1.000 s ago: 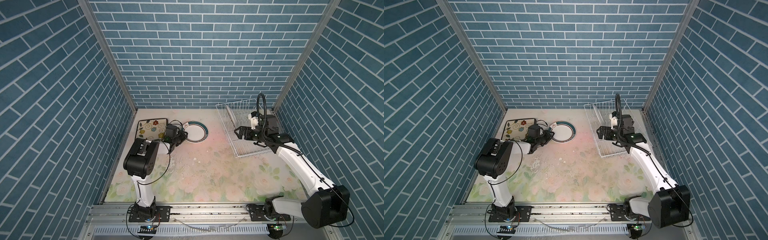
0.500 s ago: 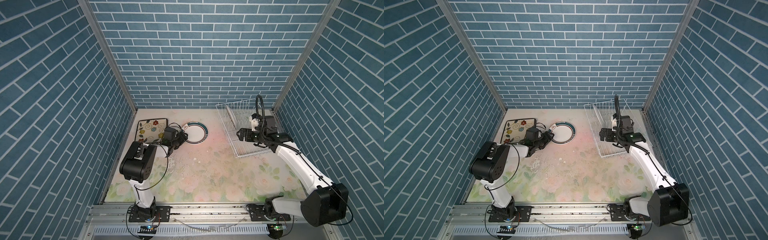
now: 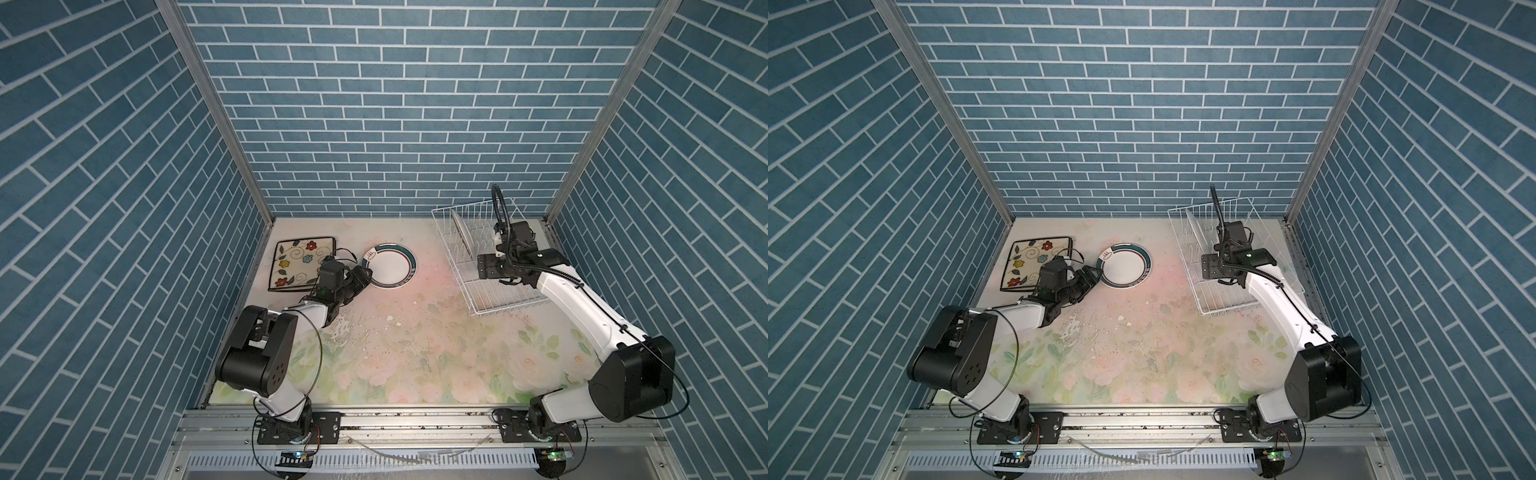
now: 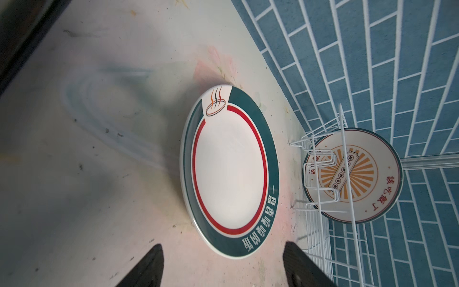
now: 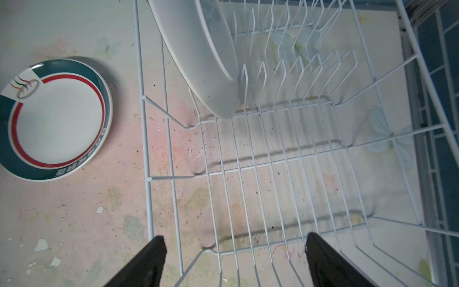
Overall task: Unload the plates from the dish rack
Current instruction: Place the plate at the top-center of the table, then pick up the plate from the dish rack.
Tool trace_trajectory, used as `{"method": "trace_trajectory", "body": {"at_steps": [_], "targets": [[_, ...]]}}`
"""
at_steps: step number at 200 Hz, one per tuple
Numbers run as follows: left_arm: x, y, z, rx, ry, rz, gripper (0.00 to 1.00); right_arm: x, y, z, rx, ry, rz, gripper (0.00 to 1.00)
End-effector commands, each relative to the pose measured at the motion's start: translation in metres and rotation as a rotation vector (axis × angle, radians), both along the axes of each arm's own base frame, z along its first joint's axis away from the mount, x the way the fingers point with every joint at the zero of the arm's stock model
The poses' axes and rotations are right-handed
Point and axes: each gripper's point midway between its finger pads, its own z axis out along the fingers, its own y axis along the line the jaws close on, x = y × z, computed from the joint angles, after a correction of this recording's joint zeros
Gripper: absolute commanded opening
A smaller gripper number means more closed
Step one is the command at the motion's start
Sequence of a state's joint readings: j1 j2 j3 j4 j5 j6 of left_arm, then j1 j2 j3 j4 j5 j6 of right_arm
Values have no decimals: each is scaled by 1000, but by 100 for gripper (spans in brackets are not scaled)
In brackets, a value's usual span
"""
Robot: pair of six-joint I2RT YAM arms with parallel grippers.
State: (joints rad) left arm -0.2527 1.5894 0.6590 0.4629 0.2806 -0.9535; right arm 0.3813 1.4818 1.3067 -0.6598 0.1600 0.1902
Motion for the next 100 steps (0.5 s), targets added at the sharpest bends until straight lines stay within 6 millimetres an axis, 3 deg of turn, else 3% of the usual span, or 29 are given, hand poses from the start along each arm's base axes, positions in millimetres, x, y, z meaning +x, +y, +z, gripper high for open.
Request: {"method": "trace_trajectory", "body": {"at_steps": [1, 19, 70, 100], "targets": [[-14, 4, -2, 4, 20, -11, 78, 14, 2, 5, -157, -15, 28, 89], [-23, 4, 3, 9, 19, -27, 78, 32, 16, 5, -195, -11, 40, 89], [-39, 12, 18, 82, 0, -52, 79, 77, 29, 7, -366, 13, 36, 87], [-41, 8, 25, 69, -10, -79, 79, 100, 42, 3, -375, 17, 65, 75]]}}
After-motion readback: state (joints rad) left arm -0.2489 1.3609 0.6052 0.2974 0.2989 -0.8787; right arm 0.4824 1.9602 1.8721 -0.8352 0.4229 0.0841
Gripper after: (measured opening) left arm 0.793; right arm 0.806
